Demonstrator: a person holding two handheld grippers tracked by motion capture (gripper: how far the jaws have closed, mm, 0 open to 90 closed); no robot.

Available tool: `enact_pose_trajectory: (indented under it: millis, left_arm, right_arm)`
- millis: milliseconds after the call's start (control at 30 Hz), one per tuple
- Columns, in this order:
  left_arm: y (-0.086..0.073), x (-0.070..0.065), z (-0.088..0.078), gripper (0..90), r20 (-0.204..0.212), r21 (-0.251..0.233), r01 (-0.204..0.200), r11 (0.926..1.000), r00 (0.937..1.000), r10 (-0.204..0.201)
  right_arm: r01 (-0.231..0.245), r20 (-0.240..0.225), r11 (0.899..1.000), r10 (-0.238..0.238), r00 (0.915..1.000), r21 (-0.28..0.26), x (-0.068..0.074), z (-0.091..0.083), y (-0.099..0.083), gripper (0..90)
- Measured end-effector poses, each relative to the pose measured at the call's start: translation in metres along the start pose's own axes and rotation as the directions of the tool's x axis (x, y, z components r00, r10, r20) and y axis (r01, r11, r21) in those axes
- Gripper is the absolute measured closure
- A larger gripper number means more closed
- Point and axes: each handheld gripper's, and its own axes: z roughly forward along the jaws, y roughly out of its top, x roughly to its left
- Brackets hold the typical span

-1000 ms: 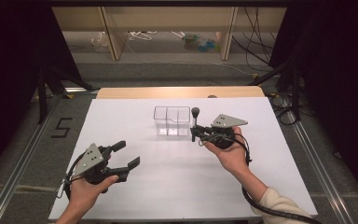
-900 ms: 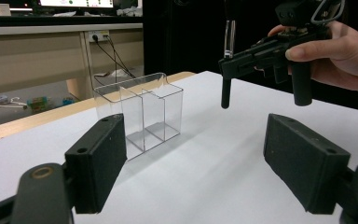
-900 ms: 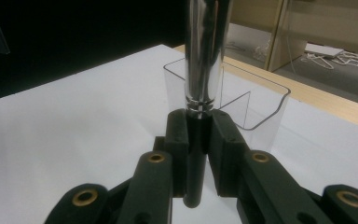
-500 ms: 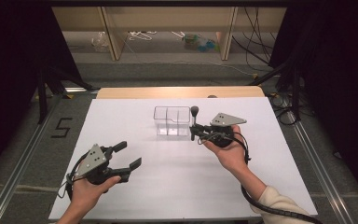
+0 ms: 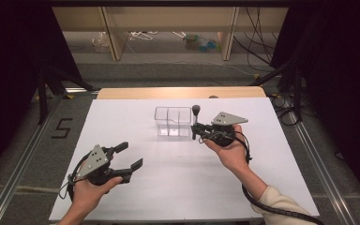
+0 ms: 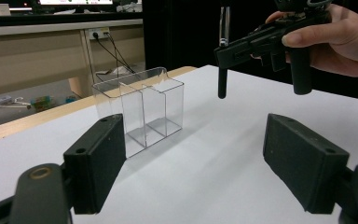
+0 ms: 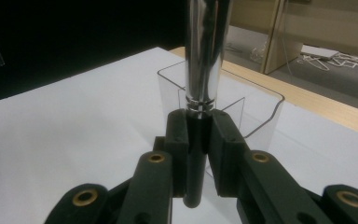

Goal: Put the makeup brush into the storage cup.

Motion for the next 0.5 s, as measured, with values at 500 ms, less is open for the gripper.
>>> enact_pose_trajectory:
  millis: [500]
  left_arm:
    - [-0.0011, 0.0011, 0.0014, 21.1, 0.004, -0.003, -0.002, 1.0000, 1.0000, 0.002]
  right_arm:
    - [0.004, 0.007, 1.000, -0.004, 1.0000, 0.001, -0.0020, 0.0041, 0.0025, 79.5]
